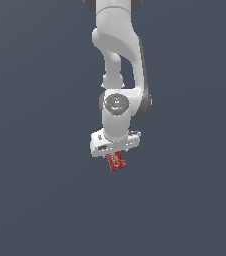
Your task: Pick up the object and move it to a goal position.
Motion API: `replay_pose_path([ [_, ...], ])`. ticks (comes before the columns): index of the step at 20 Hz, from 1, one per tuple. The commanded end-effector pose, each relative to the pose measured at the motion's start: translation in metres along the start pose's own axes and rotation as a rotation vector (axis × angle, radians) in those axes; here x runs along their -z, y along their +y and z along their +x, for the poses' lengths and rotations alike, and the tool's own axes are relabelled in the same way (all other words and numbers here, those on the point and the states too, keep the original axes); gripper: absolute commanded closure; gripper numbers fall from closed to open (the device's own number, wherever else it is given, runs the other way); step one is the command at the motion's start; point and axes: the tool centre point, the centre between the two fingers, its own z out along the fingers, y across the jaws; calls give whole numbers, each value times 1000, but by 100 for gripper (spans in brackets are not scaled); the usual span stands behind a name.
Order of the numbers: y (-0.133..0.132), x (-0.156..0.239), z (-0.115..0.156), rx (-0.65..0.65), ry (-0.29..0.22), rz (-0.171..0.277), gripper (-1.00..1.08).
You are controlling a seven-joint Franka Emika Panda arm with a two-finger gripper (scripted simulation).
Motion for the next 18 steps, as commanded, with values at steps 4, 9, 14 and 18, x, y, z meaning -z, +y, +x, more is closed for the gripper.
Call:
replay_pose_path([
  [4, -4, -18, 3, 48, -2, 5, -92],
  [9, -4, -20, 3, 50, -4, 6, -92],
  [14, -4, -32, 3, 50, -3, 6, -92],
  [18, -4, -53, 2, 52, -3, 6, -92],
])
